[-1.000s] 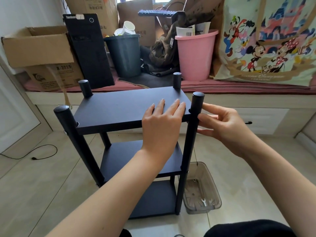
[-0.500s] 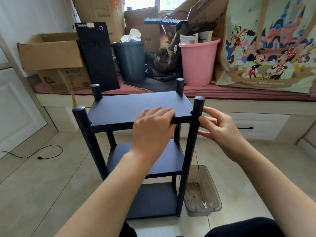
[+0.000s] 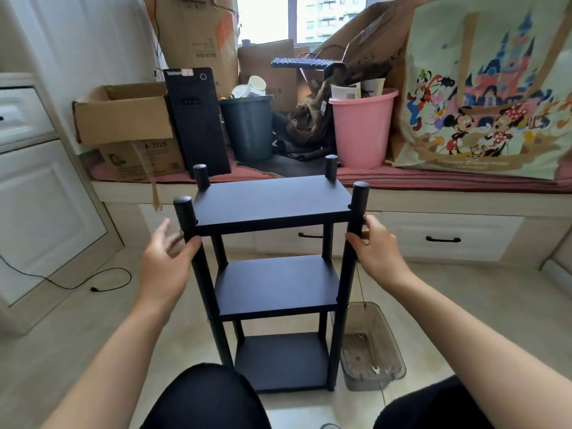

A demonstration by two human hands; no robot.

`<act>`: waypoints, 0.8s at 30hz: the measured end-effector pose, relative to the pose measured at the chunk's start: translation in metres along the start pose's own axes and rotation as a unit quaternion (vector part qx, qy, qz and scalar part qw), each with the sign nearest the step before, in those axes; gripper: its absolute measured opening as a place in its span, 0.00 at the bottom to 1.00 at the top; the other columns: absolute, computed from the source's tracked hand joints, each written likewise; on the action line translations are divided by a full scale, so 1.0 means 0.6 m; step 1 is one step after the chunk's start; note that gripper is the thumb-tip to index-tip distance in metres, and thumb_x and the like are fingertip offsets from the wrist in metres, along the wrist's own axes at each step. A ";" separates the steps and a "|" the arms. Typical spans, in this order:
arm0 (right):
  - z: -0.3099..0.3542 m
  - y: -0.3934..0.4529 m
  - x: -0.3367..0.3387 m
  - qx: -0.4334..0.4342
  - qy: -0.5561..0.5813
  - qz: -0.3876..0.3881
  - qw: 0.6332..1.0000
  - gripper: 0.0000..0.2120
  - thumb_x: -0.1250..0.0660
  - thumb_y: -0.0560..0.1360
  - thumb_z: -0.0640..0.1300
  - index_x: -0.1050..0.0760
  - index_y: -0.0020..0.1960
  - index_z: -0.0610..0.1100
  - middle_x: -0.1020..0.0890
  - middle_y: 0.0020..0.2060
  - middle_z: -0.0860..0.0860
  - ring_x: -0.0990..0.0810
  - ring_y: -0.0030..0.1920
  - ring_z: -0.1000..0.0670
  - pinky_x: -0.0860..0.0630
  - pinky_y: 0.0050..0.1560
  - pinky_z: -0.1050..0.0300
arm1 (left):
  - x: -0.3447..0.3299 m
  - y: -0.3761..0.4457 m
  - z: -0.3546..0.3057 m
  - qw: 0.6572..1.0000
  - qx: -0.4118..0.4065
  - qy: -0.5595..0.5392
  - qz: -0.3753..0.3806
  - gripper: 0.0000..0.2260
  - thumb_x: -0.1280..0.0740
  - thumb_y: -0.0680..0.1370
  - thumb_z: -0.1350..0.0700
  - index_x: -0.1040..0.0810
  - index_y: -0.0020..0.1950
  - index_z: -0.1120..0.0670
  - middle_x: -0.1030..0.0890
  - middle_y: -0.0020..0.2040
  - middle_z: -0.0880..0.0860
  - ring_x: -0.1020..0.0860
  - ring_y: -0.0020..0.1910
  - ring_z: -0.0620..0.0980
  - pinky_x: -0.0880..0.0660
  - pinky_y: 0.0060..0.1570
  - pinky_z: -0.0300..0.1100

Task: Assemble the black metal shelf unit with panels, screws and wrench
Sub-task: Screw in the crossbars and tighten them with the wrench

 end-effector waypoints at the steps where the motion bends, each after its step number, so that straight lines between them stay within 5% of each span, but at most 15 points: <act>1: -0.001 0.003 0.000 0.004 -0.005 -0.003 1.000 0.13 0.36 0.80 0.40 0.28 0.64 0.46 0.21 0.47 0.53 0.20 0.53 0.46 0.22 0.57 0.45 | -0.002 0.001 0.008 1.000 0.005 -0.006 0.012 0.18 0.32 0.81 0.55 0.26 0.71 0.48 0.19 0.63 0.48 0.21 0.58 0.46 0.26 0.59 0.45; 4: -0.008 0.023 -0.002 0.000 -0.016 -0.005 1.000 0.13 0.36 0.80 0.40 0.28 0.64 0.47 0.22 0.44 0.55 0.21 0.50 0.47 0.22 0.54 0.46 | -0.011 0.006 0.019 0.999 0.001 0.013 0.033 0.06 0.33 0.82 0.55 0.19 0.52 0.44 0.14 0.47 0.44 0.17 0.51 0.45 0.22 0.55 0.46; 11: -0.026 0.097 -0.013 0.000 -0.036 -0.040 0.999 0.15 0.38 0.82 0.42 0.28 0.67 0.47 0.20 0.45 0.48 0.20 0.48 0.45 0.25 0.49 0.52 | -0.056 0.029 -0.003 0.996 0.053 -0.049 0.043 0.07 0.33 0.82 0.57 0.19 0.48 0.46 0.15 0.44 0.44 0.18 0.48 0.44 0.24 0.41 0.44; 16: -0.045 0.127 -0.018 -0.003 -0.010 -0.037 0.999 0.16 0.38 0.81 0.42 0.28 0.69 0.48 0.20 0.46 0.50 0.21 0.47 0.49 0.28 0.47 0.59 | -0.074 0.012 0.007 0.998 0.012 -0.055 0.020 0.03 0.32 0.81 0.52 0.19 0.52 0.45 0.15 0.44 0.41 0.17 0.44 0.37 0.23 0.49 0.46; 20: -0.080 0.132 -0.011 -0.018 -0.004 -0.012 1.000 0.11 0.36 0.81 0.43 0.24 0.62 0.47 0.19 0.47 0.51 0.19 0.49 0.50 0.27 0.43 0.64 | -0.084 0.000 0.018 0.999 -0.011 -0.038 0.023 0.03 0.31 0.81 0.49 0.19 0.51 0.47 0.15 0.45 0.44 0.17 0.44 0.41 0.20 0.55 0.53; 24: -0.153 0.113 -0.017 -0.072 -0.098 0.073 0.990 0.13 0.34 0.80 0.48 0.25 0.62 0.43 0.19 0.53 0.49 0.21 0.54 0.50 0.26 0.50 0.58 | -0.092 -0.005 0.011 0.999 -0.017 -0.042 0.014 0.03 0.31 0.81 0.50 0.19 0.50 0.47 0.15 0.44 0.46 0.17 0.47 0.47 0.21 0.58 0.59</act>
Point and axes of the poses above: each hand's wrist, its own y-axis towards the middle knuckle, its own x-axis out of the back of the hand, z = x × y, the point moved 4 cm from there along y, towards the middle knuckle
